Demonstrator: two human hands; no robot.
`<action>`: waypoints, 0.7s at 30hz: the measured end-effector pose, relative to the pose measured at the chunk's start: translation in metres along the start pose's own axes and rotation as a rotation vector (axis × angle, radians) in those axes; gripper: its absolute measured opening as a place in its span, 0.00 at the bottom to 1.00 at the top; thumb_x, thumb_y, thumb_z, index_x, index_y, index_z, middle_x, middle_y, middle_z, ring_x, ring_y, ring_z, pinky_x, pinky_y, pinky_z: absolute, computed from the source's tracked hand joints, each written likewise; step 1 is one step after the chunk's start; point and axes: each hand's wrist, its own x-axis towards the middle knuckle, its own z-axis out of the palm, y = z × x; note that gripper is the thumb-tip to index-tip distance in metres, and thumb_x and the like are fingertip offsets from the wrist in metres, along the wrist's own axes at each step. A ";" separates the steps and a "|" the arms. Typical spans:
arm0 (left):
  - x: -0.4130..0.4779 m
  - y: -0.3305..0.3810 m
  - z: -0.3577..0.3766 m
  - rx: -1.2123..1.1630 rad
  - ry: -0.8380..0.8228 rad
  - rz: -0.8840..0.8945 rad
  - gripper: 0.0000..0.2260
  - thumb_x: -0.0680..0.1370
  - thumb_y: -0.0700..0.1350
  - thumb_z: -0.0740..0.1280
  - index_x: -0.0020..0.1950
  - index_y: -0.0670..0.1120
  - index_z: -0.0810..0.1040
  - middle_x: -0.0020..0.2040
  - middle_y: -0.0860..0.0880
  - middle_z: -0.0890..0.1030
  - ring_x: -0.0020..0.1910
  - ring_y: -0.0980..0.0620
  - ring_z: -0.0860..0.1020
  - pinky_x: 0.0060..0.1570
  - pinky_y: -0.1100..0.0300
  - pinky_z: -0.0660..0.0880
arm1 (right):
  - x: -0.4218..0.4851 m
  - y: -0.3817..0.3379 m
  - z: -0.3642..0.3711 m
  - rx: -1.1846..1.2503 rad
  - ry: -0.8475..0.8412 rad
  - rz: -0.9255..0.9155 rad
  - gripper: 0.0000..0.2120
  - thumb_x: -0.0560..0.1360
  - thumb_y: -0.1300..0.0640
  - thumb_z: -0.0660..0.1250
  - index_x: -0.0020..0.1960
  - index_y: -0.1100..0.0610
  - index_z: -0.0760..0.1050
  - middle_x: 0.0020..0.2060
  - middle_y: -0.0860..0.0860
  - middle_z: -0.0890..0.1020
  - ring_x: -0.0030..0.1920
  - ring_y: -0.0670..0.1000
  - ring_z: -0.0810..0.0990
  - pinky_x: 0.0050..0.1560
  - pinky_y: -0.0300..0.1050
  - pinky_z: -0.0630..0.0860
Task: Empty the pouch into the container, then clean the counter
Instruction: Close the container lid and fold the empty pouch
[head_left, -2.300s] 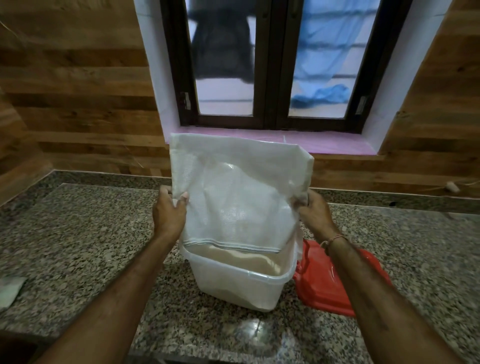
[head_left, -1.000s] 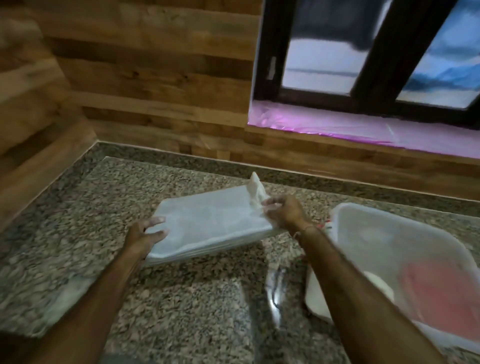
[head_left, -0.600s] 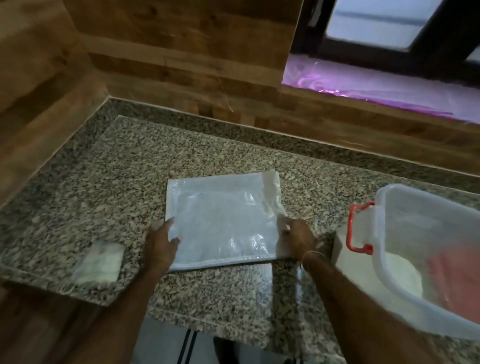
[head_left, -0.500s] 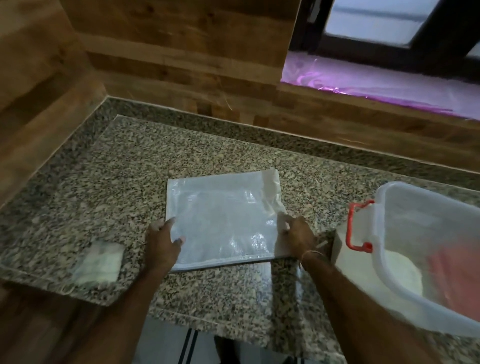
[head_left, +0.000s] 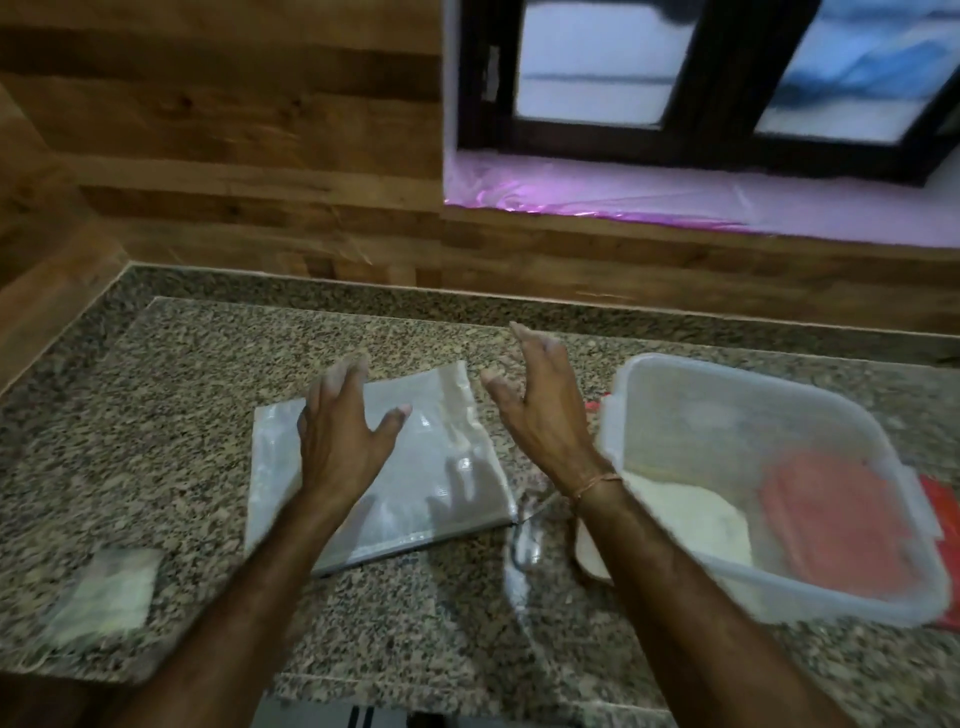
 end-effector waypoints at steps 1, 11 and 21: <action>-0.005 0.019 0.001 -0.010 0.009 0.039 0.32 0.79 0.57 0.69 0.80 0.50 0.64 0.81 0.44 0.62 0.80 0.41 0.57 0.75 0.40 0.57 | -0.002 0.003 -0.018 0.010 0.044 -0.032 0.30 0.80 0.44 0.66 0.78 0.56 0.65 0.69 0.56 0.70 0.69 0.54 0.70 0.65 0.43 0.67; -0.112 0.257 0.083 0.011 -0.001 0.311 0.33 0.79 0.62 0.67 0.81 0.54 0.62 0.82 0.48 0.61 0.81 0.45 0.56 0.78 0.41 0.54 | -0.065 0.151 -0.240 -0.026 0.287 -0.017 0.27 0.79 0.45 0.67 0.75 0.53 0.69 0.69 0.55 0.72 0.68 0.53 0.73 0.66 0.46 0.71; -0.193 0.393 0.207 0.099 -0.309 0.533 0.45 0.73 0.76 0.49 0.84 0.53 0.50 0.85 0.47 0.50 0.83 0.47 0.49 0.78 0.40 0.54 | -0.136 0.342 -0.324 -0.131 0.121 0.401 0.28 0.78 0.44 0.67 0.73 0.57 0.70 0.71 0.64 0.71 0.73 0.63 0.69 0.71 0.55 0.70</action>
